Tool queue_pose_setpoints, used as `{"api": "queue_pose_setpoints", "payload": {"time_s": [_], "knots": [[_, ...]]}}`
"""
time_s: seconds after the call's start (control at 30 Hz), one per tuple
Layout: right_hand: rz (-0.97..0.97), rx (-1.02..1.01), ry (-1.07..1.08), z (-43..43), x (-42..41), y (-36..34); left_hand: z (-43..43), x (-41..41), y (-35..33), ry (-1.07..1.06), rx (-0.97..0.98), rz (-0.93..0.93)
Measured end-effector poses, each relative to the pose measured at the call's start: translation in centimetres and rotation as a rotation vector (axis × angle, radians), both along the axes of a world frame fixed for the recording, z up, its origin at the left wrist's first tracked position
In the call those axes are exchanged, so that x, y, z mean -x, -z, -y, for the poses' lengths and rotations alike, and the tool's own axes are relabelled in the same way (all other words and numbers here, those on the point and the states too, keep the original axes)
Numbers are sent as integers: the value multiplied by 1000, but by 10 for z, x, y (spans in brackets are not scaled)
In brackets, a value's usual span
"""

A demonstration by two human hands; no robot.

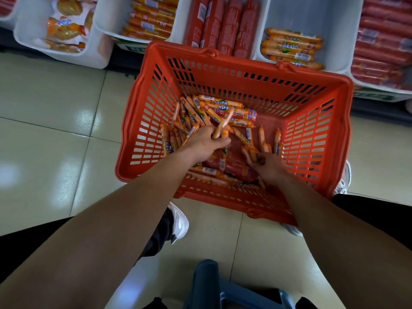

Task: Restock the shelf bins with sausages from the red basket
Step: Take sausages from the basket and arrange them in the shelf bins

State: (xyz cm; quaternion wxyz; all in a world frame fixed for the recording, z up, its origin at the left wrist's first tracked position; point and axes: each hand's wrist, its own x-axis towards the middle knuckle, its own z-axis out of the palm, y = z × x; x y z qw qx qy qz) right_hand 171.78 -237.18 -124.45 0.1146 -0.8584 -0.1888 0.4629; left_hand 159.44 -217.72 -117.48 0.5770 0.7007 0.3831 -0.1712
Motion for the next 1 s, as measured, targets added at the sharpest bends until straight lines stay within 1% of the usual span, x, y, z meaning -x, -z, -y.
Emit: {"api": "queue_pose_setpoints", "payload": {"time_s": [0.1, 0.17, 0.23, 0.3, 0.37, 0.47, 0.53, 0.6, 0.67, 0.77, 0.83, 0.9, 1.0], "knots": [[-41, -2, -4, -2, -2, -2, -8, -6, -5, -33, -87, 42], [-97, 13, -35, -6, -1, -5, -13, -8, -6, -6, -177, 47], [-114, 33, -79, -9, 2, -5, -20, -7, -4, 7, -250, 39], [-97, 35, -105, -11, 5, -6, -29, -5, 3, 37, -332, -5], [-80, 32, -118, -11, 5, -5, -36, -2, 10, 113, -418, -89], [-150, 18, -96, -10, 2, -3, -42, 10, 23, 227, -537, -193], [-166, 25, -117, -12, 1, -3, -43, 16, 31, 248, -604, -236], [-136, 29, -137, -15, 2, -2, -42, 16, 31, 230, -608, -288], [-138, 5, -120, -16, 2, -2, -39, 15, 28, 208, -564, -344], [-246, 23, -170, -21, 12, 0, -38, 22, 35, 216, -534, -369], [-251, 5, -175, -22, 15, -4, -36, 22, 37, 211, -507, -364], [-160, -55, -138, -21, 13, -5, -35, 19, 35, 180, -443, -375], [40, -88, -17, -25, 2, -8, -35, 18, 34, 123, -379, -338]]}}
